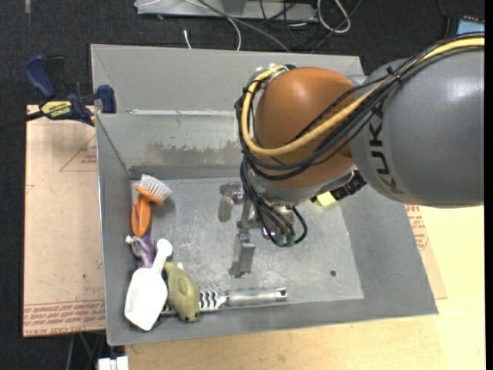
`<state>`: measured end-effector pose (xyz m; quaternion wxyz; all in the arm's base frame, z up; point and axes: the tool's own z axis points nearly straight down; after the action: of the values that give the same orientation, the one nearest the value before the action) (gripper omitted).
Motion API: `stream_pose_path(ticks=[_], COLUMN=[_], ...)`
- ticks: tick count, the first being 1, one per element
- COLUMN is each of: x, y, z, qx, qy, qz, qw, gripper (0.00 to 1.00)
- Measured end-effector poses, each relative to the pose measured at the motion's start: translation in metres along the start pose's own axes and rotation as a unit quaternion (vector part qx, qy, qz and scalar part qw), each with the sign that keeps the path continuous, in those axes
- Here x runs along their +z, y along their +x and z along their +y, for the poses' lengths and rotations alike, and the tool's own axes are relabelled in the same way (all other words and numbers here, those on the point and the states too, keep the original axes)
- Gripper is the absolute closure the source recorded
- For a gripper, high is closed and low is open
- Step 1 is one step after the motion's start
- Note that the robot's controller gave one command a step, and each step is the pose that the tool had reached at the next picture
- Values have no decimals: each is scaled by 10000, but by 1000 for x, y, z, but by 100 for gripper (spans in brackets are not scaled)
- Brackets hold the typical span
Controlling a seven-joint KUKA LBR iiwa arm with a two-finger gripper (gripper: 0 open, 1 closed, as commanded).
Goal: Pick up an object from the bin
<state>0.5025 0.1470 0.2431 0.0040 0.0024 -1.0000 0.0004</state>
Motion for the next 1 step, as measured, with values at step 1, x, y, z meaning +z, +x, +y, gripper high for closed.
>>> stream_pose_path(ticks=[1], x=[-5], y=[-2], z=[-1], qx=[26], qy=[-9], qz=[-41], qw=[10000], gripper=[0])
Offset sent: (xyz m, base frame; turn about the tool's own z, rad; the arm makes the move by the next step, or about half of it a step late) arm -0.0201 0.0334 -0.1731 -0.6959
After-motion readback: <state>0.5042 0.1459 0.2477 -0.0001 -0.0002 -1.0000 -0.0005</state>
